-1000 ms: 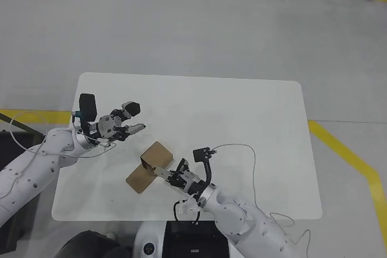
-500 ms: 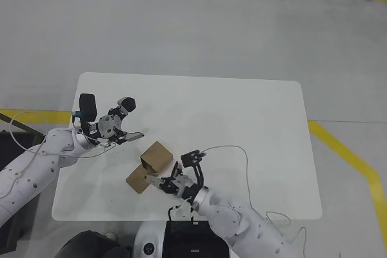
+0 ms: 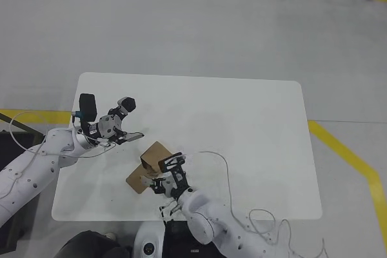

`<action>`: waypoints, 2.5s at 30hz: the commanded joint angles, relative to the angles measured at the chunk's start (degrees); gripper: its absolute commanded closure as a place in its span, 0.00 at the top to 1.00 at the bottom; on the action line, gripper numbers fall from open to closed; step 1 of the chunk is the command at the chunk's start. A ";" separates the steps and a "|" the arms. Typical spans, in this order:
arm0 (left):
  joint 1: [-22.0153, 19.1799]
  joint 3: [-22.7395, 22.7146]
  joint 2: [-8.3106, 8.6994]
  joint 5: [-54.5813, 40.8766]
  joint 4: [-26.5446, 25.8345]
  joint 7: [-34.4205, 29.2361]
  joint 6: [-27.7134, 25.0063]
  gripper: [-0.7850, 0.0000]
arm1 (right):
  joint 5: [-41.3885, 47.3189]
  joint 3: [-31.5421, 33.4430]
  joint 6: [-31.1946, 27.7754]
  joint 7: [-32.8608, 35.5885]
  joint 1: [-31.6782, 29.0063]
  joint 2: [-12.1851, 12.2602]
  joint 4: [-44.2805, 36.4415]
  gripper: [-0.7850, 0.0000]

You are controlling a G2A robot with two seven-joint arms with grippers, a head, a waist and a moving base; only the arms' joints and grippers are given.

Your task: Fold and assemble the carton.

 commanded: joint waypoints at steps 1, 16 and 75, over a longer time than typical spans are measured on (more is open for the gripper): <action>0.00 0.00 0.00 0.00 0.00 0.00 0.00 1.00 | -1.83 -0.45 1.68 0.22 0.25 -0.37 0.55 1.00; 0.00 0.00 0.00 0.00 0.00 0.00 0.00 1.00 | -7.12 -1.07 12.75 5.61 3.21 -4.22 6.76 1.00; 0.00 0.00 0.00 0.00 0.00 0.00 0.00 1.00 | -23.96 10.04 18.39 7.84 -5.81 -6.58 5.15 1.00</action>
